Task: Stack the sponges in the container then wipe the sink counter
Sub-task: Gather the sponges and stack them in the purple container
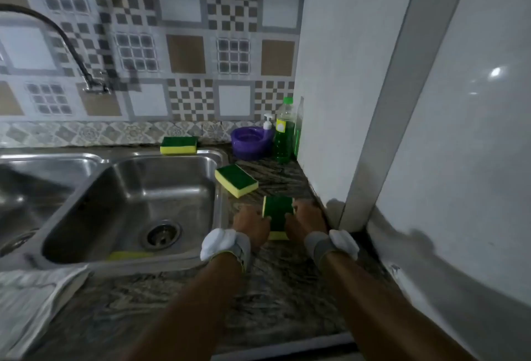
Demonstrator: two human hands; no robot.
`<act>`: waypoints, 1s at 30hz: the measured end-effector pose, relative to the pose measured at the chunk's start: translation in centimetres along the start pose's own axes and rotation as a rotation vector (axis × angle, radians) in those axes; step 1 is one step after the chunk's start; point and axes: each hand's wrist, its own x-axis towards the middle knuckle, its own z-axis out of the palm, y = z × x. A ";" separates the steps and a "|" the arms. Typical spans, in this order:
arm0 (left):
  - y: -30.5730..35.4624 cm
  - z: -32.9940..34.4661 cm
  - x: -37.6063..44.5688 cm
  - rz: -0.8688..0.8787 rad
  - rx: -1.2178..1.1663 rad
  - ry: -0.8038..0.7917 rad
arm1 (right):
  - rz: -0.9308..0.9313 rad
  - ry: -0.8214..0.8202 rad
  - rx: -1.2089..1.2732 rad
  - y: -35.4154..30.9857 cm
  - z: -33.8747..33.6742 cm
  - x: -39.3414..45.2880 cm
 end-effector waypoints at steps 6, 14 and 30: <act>1.0 -0.3 1.7 -0.155 -0.147 0.008 | -0.003 -0.029 0.121 -0.6 -1.0 1.7; 4.9 -6.7 7.6 -0.155 -0.306 0.220 | -0.067 0.145 0.249 -7.8 -4.6 6.8; 3.0 -11.2 31.0 -0.197 -0.420 0.148 | -0.059 0.170 0.195 -14.6 0.3 28.0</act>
